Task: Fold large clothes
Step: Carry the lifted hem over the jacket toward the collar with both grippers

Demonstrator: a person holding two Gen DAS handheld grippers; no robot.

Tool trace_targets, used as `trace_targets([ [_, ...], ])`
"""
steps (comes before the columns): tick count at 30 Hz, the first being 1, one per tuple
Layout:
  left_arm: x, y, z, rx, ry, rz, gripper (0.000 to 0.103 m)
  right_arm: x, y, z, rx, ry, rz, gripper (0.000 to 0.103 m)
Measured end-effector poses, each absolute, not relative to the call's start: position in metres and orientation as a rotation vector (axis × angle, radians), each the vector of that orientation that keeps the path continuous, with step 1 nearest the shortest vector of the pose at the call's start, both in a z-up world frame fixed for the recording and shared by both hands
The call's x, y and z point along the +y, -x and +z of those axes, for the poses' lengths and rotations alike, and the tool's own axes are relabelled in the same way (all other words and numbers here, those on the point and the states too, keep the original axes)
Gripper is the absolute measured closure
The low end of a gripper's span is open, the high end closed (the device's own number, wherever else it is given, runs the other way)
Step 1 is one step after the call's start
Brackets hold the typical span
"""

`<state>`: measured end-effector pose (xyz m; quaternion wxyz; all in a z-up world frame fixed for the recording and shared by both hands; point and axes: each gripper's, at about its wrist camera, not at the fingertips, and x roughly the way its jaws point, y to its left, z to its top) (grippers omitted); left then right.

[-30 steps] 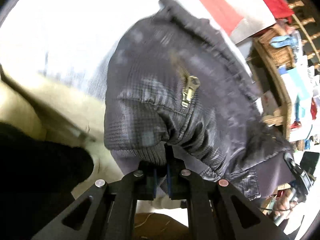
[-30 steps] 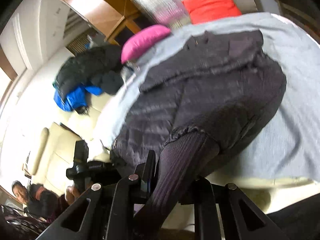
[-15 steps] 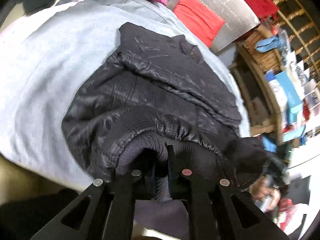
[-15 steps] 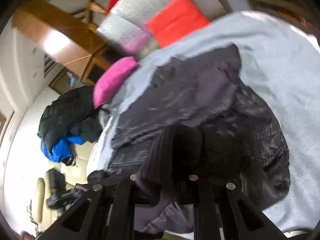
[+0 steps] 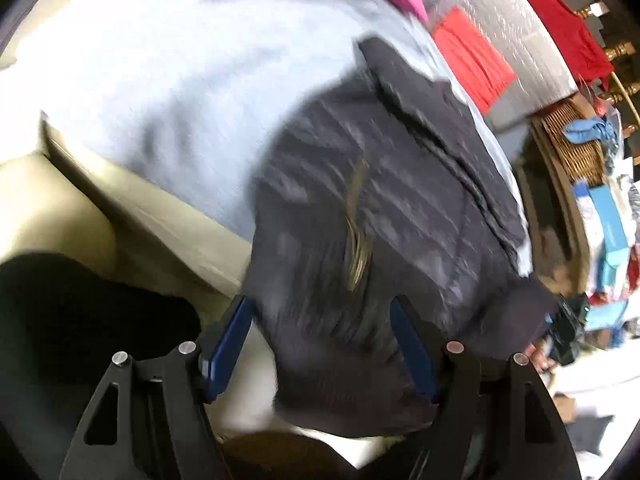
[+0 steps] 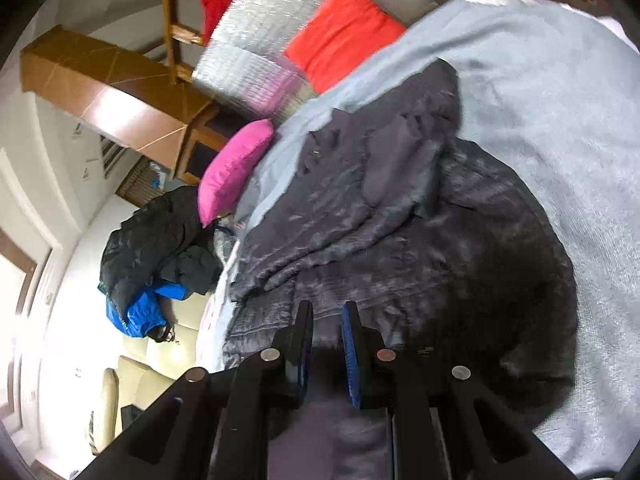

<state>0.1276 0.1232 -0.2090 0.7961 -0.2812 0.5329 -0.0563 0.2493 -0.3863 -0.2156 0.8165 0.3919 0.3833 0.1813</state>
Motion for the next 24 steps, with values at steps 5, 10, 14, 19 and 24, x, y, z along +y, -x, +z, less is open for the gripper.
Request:
trace_targets([
  [5,0.131,-0.131,-0.217,1.175,0.589,-0.061,0.018,-0.378,-0.25,-0.224,0.874,-0.791,0.381,0.087],
  [10,0.11,-0.152,-0.255,1.28,0.465,-0.009,0.018,-0.393,-0.235,-0.232,0.904,-0.787,0.351,0.087],
  [14,0.098,-0.164,-0.289,1.343,0.436,-0.013,0.018,-0.406,-0.214,-0.237,0.935,-0.799,0.353,0.085],
  [19,0.083,-0.173,-0.316,1.391,0.474,-0.097,0.018,-0.412,-0.166,-0.238,0.962,-0.796,0.301,0.014],
  [24,0.09,-0.174,-0.33,1.361,0.574,-0.126,0.016,-0.397,-0.125,-0.259,1.102,-0.673,0.22,0.014],
])
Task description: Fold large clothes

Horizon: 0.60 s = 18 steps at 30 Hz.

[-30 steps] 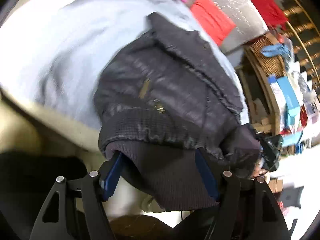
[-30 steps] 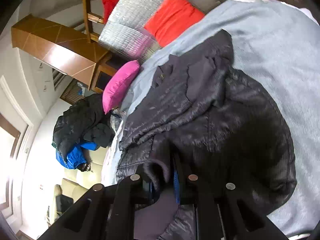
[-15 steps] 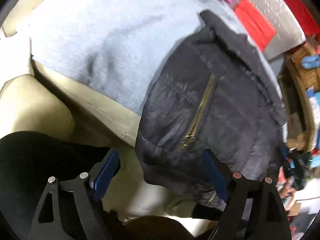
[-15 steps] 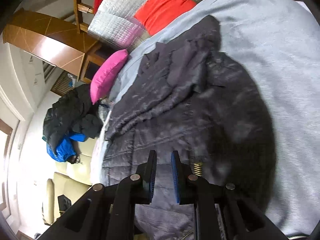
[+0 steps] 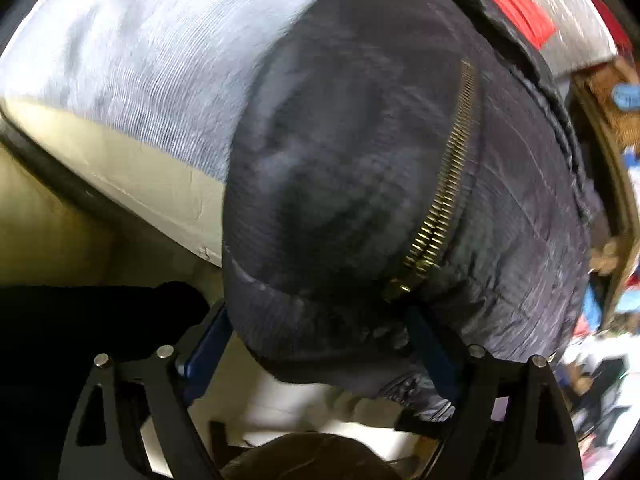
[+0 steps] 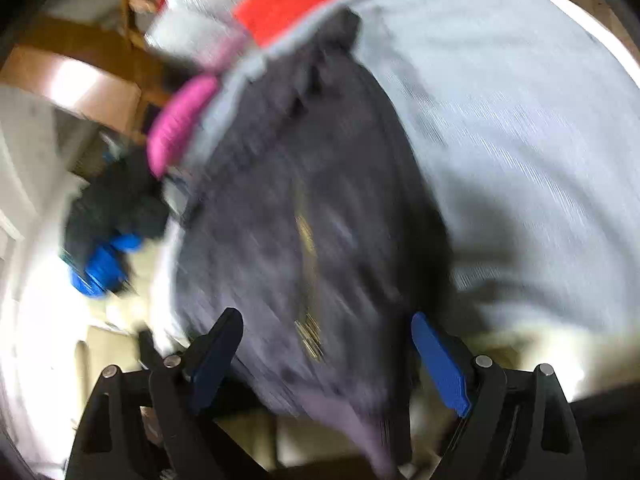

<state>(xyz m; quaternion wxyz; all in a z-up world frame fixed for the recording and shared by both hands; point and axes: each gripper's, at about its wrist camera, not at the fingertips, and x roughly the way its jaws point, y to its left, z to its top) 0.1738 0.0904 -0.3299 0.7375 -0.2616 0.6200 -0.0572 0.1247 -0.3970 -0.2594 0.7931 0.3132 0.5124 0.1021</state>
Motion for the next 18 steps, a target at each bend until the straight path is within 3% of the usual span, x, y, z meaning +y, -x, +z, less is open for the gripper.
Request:
trace_targets([
  [5,0.093,-0.169,-0.338,1.332,0.624,-0.114,0.012,-0.372,-0.12,-0.31,1.274,-0.564,0.19,0.014],
  [9,0.076,-0.168,-0.344,1.345,0.677,-0.203,0.012,-0.341,-0.138,-0.33,1.27,-0.498,0.259,0.016],
  [12,0.072,-0.162,-0.34,1.331,0.667,-0.216,0.039,-0.321,-0.138,-0.323,1.275,-0.496,0.268,0.056],
  [13,0.072,-0.159,-0.338,1.327,0.679,-0.237,0.055,-0.317,-0.134,-0.315,1.267,-0.49,0.268,0.071],
  [14,0.072,-0.158,-0.336,1.325,0.693,-0.251,0.069,-0.314,-0.129,-0.305,1.254,-0.486,0.277,0.074],
  [18,0.069,-0.147,-0.318,1.318,0.683,-0.26,0.086,-0.31,-0.117,-0.258,1.15,-0.509,0.368,0.082],
])
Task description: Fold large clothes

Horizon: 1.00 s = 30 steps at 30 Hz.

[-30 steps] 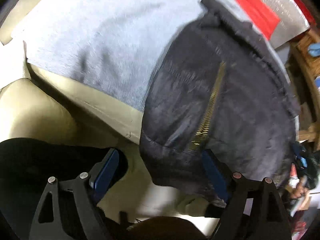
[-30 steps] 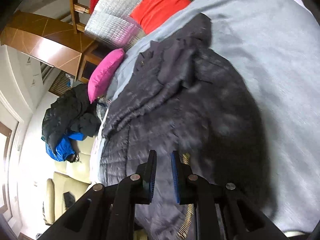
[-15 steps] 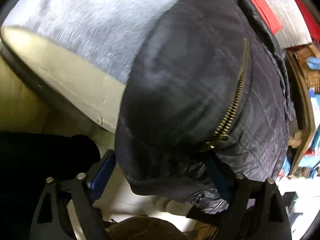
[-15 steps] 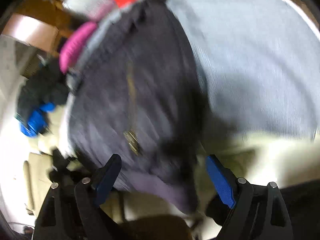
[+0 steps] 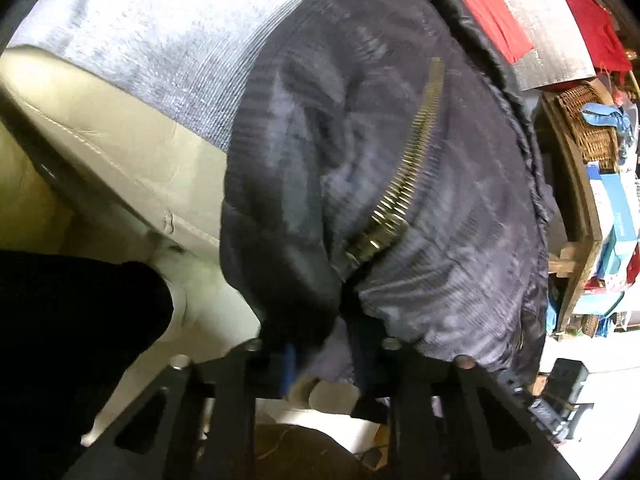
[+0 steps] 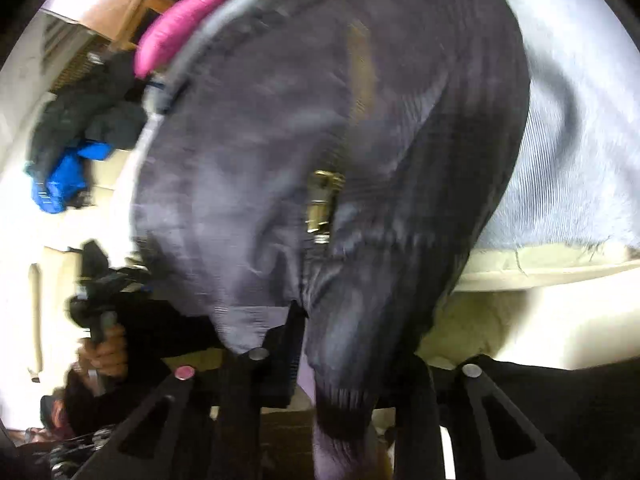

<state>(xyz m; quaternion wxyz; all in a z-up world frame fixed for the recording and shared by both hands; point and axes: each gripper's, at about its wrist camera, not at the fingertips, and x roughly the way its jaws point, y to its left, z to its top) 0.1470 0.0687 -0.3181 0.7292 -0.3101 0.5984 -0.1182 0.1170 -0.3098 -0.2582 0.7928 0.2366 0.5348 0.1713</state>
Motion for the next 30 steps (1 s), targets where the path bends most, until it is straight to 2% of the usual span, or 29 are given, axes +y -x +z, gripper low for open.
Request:
trace_targets([
  [4,0.066,-0.137,-0.282,1.273,0.669,-0.314,0.088,-0.299,-0.12,-0.207,1.017,-0.462,0.429,0.084],
  [8,0.067,-0.138,-0.24,1.191,0.674,-0.384,0.089,-0.295,-0.126,-0.187,0.93,-0.45,0.434,0.084],
  [13,0.083,-0.176,-0.182,1.08,0.632,-0.463,0.089,-0.298,-0.152,-0.156,0.823,-0.464,0.435,0.084],
  [20,0.074,-0.279,-0.127,0.964,0.656,-0.484,0.089,-0.334,-0.225,-0.111,0.664,-0.544,0.393,0.085],
  [30,0.054,-0.48,-0.113,0.904,0.735,-0.453,0.091,-0.383,-0.41,-0.108,0.585,-0.699,0.256,0.085],
])
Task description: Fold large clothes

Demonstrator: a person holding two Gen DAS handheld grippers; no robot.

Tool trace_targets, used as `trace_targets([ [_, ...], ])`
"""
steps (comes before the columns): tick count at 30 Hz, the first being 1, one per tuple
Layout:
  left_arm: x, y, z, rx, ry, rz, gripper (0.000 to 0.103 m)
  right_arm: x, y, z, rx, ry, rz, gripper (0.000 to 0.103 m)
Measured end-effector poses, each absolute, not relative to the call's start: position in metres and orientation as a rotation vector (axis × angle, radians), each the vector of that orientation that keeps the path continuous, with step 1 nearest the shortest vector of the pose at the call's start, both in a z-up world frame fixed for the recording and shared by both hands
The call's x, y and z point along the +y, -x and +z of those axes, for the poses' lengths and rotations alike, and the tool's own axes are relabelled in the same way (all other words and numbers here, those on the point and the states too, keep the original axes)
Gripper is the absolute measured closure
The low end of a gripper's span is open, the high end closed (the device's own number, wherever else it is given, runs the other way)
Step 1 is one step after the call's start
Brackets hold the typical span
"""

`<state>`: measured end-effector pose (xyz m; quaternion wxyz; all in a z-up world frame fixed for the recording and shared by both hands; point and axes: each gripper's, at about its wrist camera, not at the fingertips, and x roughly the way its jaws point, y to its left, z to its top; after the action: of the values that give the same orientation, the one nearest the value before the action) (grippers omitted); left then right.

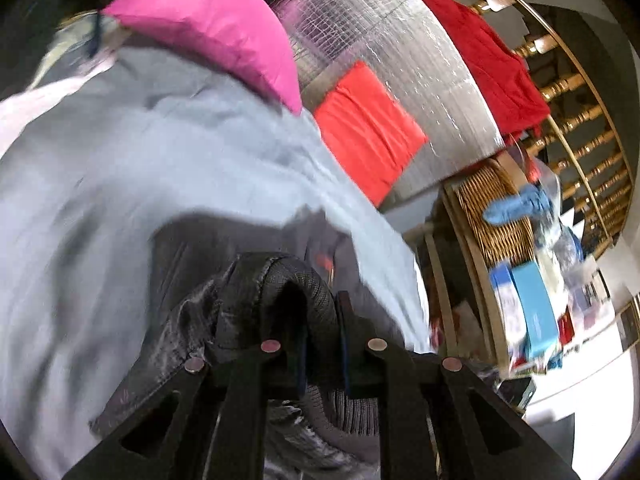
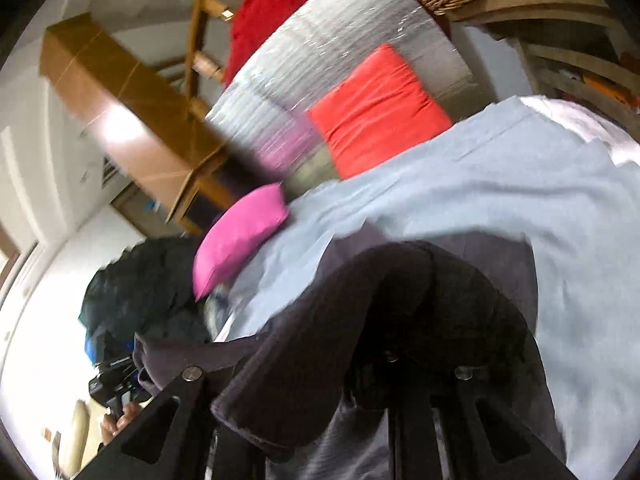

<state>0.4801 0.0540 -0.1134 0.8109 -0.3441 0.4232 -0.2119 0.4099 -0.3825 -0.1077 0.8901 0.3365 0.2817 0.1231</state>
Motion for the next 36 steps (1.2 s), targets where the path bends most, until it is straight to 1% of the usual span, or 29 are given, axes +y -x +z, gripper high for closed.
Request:
trace_targets([
  [3,0.038,-0.542,-0.12,0.899,0.725,-0.449,0.092,-0.4,-0.464,-0.12,0.569,-0.737,0.205,0.086],
  [7,0.019,-0.602,-0.155,0.952,0.681,-0.406,0.092,-0.418,-0.525,-0.151,0.615,-0.767,0.148,0.086],
  [11,0.022,-0.636,-0.192,0.978,0.709,-0.36,0.092,-0.44,-0.562,-0.184,0.595,-0.854,0.097,0.086],
  [15,0.023,-0.652,-0.222,1.006,0.72,-0.345,0.091,-0.472,-0.577,-0.219,0.564,-1.042,0.053,0.085],
  [16,0.024,-0.653,-0.23,1.015,0.733,-0.348,0.088,-0.479,-0.577,-0.229,0.57,-1.106,0.076,0.085],
  [18,0.028,-0.654,-0.241,1.017,0.778,-0.369,0.086,-0.485,-0.571,-0.236,0.559,-1.182,0.115,0.075],
  [19,0.034,-0.652,-0.244,1.007,0.82,-0.391,0.08,-0.491,-0.565,-0.235,0.536,-1.211,0.114,0.051],
  [20,0.044,-0.648,-0.244,0.983,0.866,-0.394,0.063,-0.501,-0.554,-0.232,0.484,-1.239,0.089,0.02],
  [21,0.052,-0.645,-0.241,0.96,0.892,-0.38,0.053,-0.509,-0.543,-0.23,0.425,-1.257,0.06,0.013],
  [22,0.069,-0.634,-0.234,0.89,0.941,-0.337,0.029,-0.519,-0.528,-0.226,0.343,-1.278,0.041,0.011],
  [23,0.079,-0.625,-0.229,0.842,0.962,-0.317,0.019,-0.527,-0.517,-0.222,0.309,-1.293,0.049,0.011],
  [24,0.091,-0.613,-0.222,0.794,0.973,-0.295,0.019,-0.531,-0.513,-0.22,0.321,-1.291,0.052,0.011],
  [27,0.101,-0.586,-0.209,0.812,0.946,-0.295,0.019,-0.523,-0.493,-0.201,0.422,-1.156,0.04,0.011],
  [29,0.102,-0.553,-0.202,0.821,0.921,-0.296,0.019,-0.509,-0.475,-0.189,0.49,-1.052,0.032,0.011],
  [31,0.102,-0.526,-0.199,0.836,0.88,-0.262,0.019,-0.501,-0.461,-0.183,0.536,-1.037,0.035,0.011],
  [33,0.105,-0.498,-0.2,0.835,0.886,-0.226,0.019,-0.492,-0.443,-0.183,0.579,-1.036,0.034,0.011],
  [36,0.106,-0.46,-0.206,0.892,0.873,-0.149,0.019,-0.47,-0.426,-0.188,0.673,-0.942,0.014,0.011],
])
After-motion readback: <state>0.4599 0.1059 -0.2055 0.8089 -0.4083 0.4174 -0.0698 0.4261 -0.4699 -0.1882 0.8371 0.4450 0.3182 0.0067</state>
